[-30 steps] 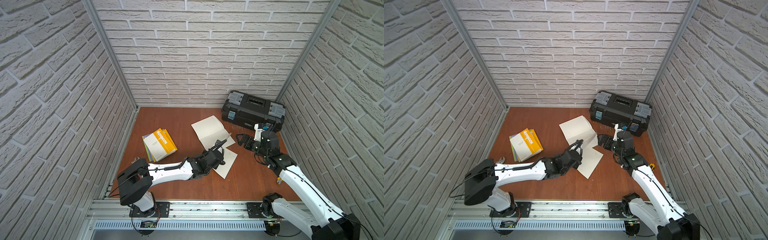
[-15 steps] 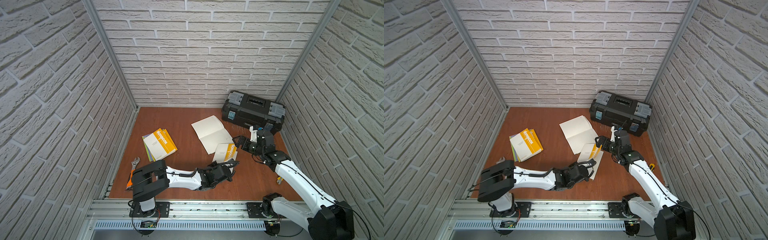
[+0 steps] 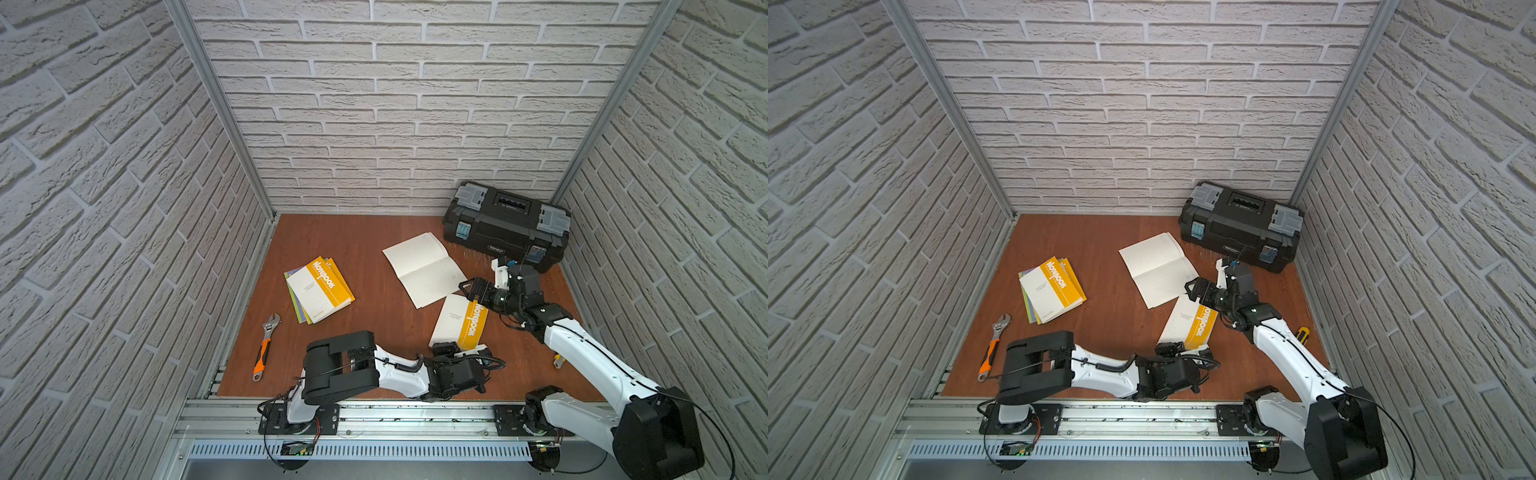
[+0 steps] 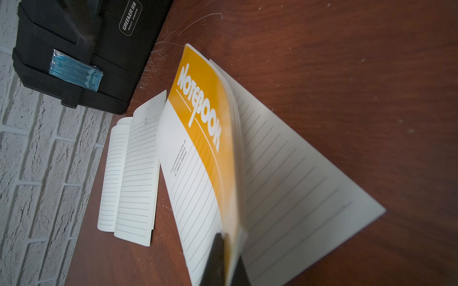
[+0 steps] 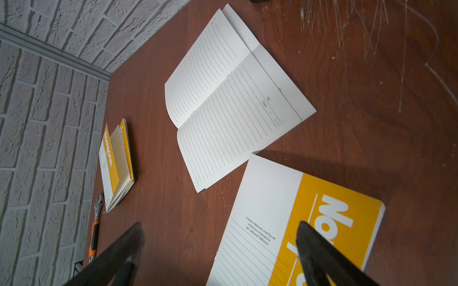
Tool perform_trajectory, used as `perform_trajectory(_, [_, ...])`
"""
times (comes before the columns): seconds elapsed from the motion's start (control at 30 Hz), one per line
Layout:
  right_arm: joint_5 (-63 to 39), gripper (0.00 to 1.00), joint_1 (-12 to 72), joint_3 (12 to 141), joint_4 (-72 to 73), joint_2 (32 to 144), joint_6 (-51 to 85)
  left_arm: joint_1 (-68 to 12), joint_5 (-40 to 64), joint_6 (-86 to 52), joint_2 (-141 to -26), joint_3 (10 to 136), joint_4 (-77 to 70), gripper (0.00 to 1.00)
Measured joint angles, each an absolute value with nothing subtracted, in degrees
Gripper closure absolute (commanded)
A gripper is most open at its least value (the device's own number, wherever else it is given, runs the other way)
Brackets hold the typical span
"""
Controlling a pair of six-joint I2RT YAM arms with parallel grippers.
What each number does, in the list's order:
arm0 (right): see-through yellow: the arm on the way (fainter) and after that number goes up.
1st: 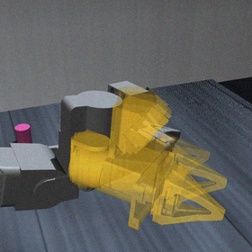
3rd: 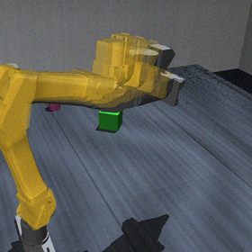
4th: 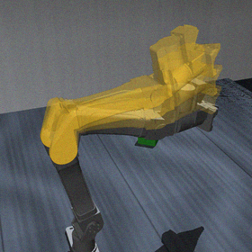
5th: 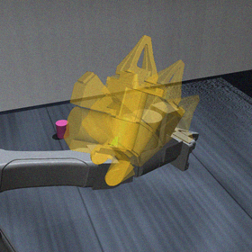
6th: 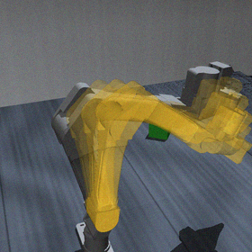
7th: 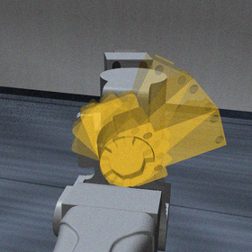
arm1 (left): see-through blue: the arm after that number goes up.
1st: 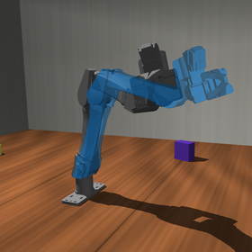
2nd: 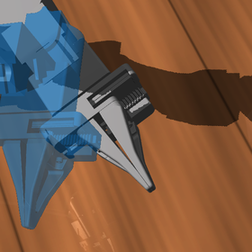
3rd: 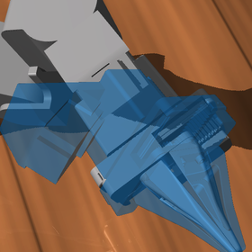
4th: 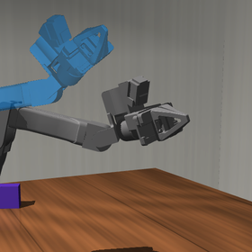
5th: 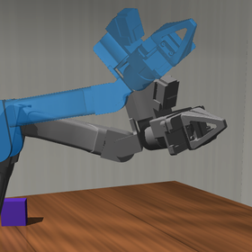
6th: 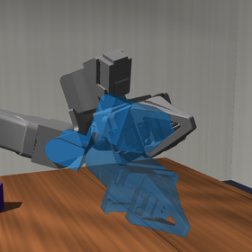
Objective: Close the notebook
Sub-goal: Close the notebook at the center of the board.
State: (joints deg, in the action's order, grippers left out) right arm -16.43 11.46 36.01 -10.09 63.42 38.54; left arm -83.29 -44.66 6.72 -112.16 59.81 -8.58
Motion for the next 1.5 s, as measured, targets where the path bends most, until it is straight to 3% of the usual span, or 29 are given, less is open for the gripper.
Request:
perform_trajectory(0.23, [-17.0,0.06,11.6,27.6,-8.0,63.5,40.3,-83.3,-46.1,8.0,-113.4,60.8,-8.5,1.0])
perform_trajectory(0.63, [-16.8,0.07,11.9,24.8,0.0,71.8,40.3,-83.3,-46.5,9.1,-114.0,61.0,-8.5,1.0])
perform_trajectory(0.67, [-16.8,0.07,11.9,24.8,0.8,72.2,40.3,-83.2,-46.5,9.2,-114.0,61.0,-8.5,0.92])
perform_trajectory(0.73, [-16.8,0.07,12.0,24.8,1.7,72.6,40.3,-83.3,-46.5,9.3,-114.0,61.0,-8.5,0.59])
perform_trajectory(0.83, [-16.5,0.07,12.2,24.7,2.1,72.8,40.1,-83.3,-46.6,9.1,-114.0,60.9,-8.8,0.42])
perform_trajectory(1.0, [-16.3,0.07,12.2,24.7,2.2,72.7,39.9,-83.4,-46.0,9.4,-111.8,59.9,-7.6,0.31])
perform_trajectory(1.2, [-16.0,0.06,12.2,24.7,1.9,72.5,39.8,-83.6,-40.0,8.7,-97.8,59.0,-3.3,0.25])
perform_trajectory(1.4, [-15.7,0.06,12.2,24.7,1.6,72.4,39.6,-81.2,-25.6,5.2,-80.2,57.5,-2.7,0.2])
perform_trajectory(1.5, [-15.7,0.06,12.2,24.7,1.6,72.4,39.6,-74.5,-17.6,0.1,-76.1,58.1,-1.0,0.21])
